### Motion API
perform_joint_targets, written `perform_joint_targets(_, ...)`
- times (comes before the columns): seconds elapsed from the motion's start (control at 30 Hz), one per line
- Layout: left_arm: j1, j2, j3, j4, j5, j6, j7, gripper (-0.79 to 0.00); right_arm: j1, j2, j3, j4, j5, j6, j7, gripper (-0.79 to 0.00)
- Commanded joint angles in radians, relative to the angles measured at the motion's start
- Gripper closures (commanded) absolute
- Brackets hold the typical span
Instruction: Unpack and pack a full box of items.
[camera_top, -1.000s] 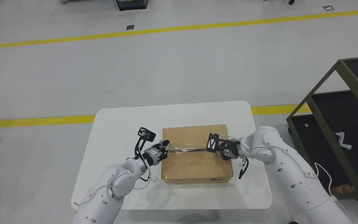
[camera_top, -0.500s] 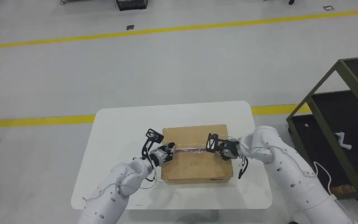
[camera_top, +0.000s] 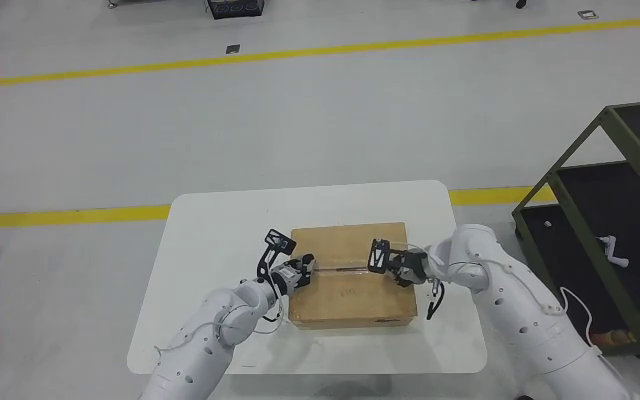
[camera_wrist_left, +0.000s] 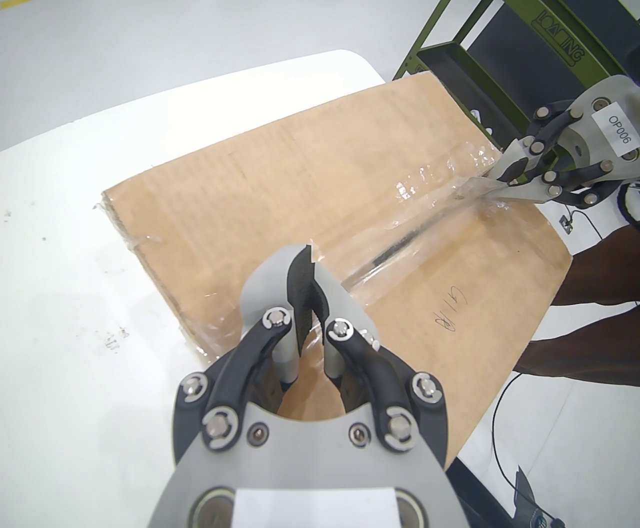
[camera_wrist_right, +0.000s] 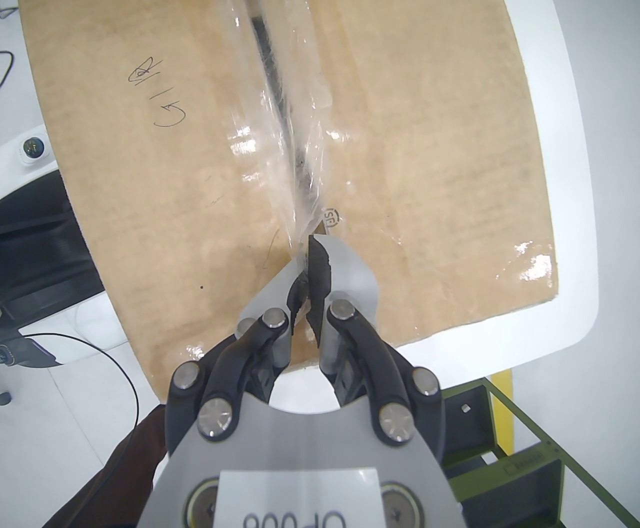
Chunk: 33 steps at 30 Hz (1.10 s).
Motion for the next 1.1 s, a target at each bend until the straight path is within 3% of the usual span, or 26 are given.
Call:
perform_joint_targets(0.0,0.0,0.0,0.0,0.001,0.001,-0.001,-0.002,0.0,0.001,0.002,0.005,-0.004,0.004,0.002,0.0,-0.391)
perform_joint_targets(0.07,-0.001,-0.001,-0.001,0.002,0.001,-0.002,-0.003,0.0,-0.002,0.005,0.013,-0.011,0.012,0.001,-0.003,-0.622)
perform_joint_targets(0.13,-0.002,-0.001,-0.001,0.002,0.004,-0.002,-0.004,0.0,-0.006,0.01,0.029,-0.024,0.024,-0.003,-0.009,-0.748)
perform_joint_targets(0.23,-0.002,-0.002,-0.001,0.003,0.004,-0.004,-0.006,0.0,-0.022,0.022,0.065,-0.049,0.032,-0.005,-0.006,-0.785)
perform_joint_targets(0.53,-0.003,-0.003,-0.001,0.004,0.01,-0.008,-0.007,0.0,-0.089,0.066,0.203,-0.135,0.058,-0.003,0.023,-0.785)
perform_joint_targets(0.57,-0.003,-0.004,-0.001,0.005,0.01,-0.008,-0.007,0.0,-0.098,0.071,0.227,-0.144,0.065,0.002,0.018,-0.76)
perform_joint_targets(0.6,-0.002,-0.004,-0.001,0.004,0.009,-0.007,-0.008,0.0,-0.109,0.076,0.255,-0.155,0.076,0.011,-0.001,-0.683)
perform_joint_targets(0.63,-0.002,-0.004,-0.002,0.004,0.009,-0.007,-0.009,0.0,-0.123,0.08,0.286,-0.158,0.095,0.023,-0.034,-0.379)
perform_joint_targets(0.7,-0.001,-0.004,-0.002,0.003,0.01,-0.007,-0.009,0.0,-0.149,0.089,0.339,-0.166,0.098,0.037,-0.089,-0.262)
perform_joint_targets(0.73,-0.001,-0.004,-0.003,0.003,0.01,-0.006,-0.008,0.0,-0.163,0.091,0.365,-0.175,0.1,0.053,-0.142,-0.055)
perform_joint_targets(0.77,0.0,-0.005,-0.003,0.003,0.01,-0.006,-0.008,0.0,-0.185,0.091,0.377,-0.178,0.115,0.047,-0.197,0.0)
perform_joint_targets(0.93,0.001,-0.005,-0.004,0.002,0.012,-0.006,-0.007,0.0,-0.244,0.084,0.384,-0.14,0.183,0.007,-0.443,0.0)
perform_joint_targets(1.07,0.002,-0.006,-0.005,0.002,0.012,-0.001,-0.007,-0.003,-0.234,0.071,0.319,-0.068,0.218,-0.054,-0.53,0.0)
